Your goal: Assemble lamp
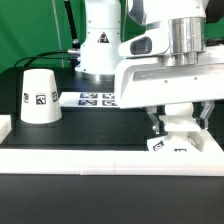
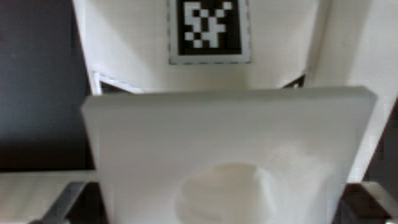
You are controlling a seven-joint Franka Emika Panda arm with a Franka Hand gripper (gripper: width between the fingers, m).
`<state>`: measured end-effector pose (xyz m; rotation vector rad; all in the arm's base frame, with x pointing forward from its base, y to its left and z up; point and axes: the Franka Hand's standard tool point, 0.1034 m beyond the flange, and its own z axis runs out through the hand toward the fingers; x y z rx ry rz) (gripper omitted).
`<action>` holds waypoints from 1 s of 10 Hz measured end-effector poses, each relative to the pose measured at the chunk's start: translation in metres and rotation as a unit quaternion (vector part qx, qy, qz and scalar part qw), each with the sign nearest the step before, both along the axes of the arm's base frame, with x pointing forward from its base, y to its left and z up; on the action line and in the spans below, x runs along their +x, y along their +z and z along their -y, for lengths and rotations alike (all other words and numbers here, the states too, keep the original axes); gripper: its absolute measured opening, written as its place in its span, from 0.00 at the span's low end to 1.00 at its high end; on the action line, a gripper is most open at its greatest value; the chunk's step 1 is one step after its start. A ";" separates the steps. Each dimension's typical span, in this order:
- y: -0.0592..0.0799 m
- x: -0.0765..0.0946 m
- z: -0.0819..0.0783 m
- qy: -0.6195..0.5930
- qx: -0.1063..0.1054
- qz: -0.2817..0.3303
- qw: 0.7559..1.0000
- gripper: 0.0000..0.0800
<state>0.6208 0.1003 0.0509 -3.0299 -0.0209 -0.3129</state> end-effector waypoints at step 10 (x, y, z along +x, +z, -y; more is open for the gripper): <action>0.021 -0.050 0.001 0.014 -0.007 -0.018 1.000 0.87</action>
Offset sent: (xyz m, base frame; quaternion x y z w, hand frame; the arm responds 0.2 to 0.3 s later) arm 0.0000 0.0000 0.0000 0.0000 0.0000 0.0000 1.0000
